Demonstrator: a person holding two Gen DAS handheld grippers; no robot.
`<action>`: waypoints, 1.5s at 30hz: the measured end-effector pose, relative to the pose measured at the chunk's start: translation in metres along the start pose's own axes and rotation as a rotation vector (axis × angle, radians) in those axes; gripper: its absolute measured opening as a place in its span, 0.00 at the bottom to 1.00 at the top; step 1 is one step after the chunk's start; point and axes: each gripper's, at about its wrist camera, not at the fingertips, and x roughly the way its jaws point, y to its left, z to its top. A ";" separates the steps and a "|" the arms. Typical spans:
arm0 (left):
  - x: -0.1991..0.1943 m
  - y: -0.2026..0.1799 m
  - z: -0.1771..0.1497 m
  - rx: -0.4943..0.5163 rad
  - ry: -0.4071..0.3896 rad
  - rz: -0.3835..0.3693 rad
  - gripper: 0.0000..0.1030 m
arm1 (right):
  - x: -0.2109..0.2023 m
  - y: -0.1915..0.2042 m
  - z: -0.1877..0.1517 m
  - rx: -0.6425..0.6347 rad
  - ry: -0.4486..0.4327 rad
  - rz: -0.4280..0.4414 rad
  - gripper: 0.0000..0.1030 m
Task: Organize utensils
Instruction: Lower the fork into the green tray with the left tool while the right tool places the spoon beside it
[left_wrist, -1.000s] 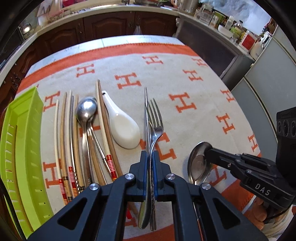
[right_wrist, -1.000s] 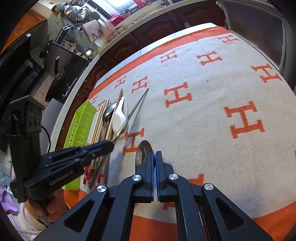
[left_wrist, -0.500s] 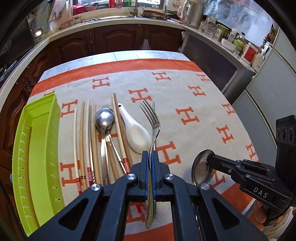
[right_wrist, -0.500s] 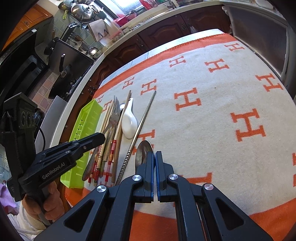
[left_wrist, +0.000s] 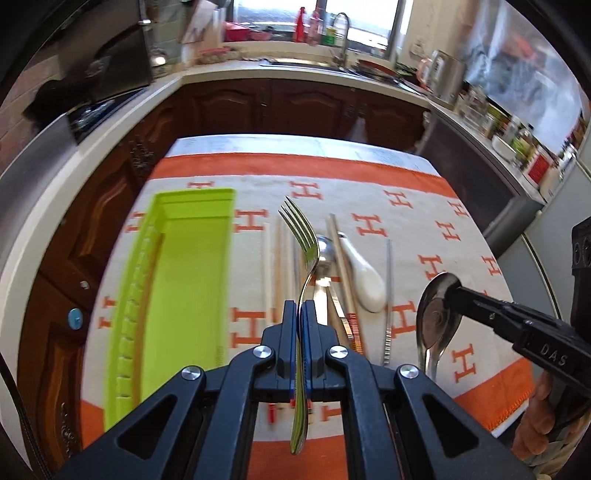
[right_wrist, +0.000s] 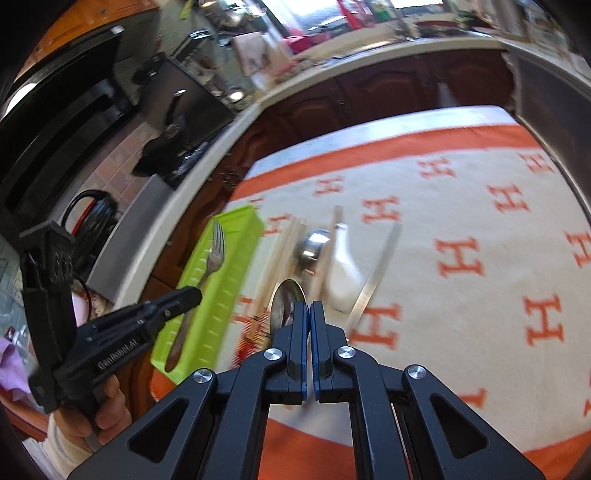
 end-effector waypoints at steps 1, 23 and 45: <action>-0.002 0.010 -0.001 -0.019 -0.007 0.017 0.01 | 0.002 0.009 0.004 -0.015 0.000 0.005 0.02; 0.021 0.136 -0.027 -0.174 0.033 0.074 0.18 | 0.148 0.153 0.053 -0.234 0.085 -0.083 0.02; 0.032 0.181 -0.027 -0.298 0.009 0.168 0.26 | 0.189 0.168 0.026 -0.261 0.198 -0.053 0.10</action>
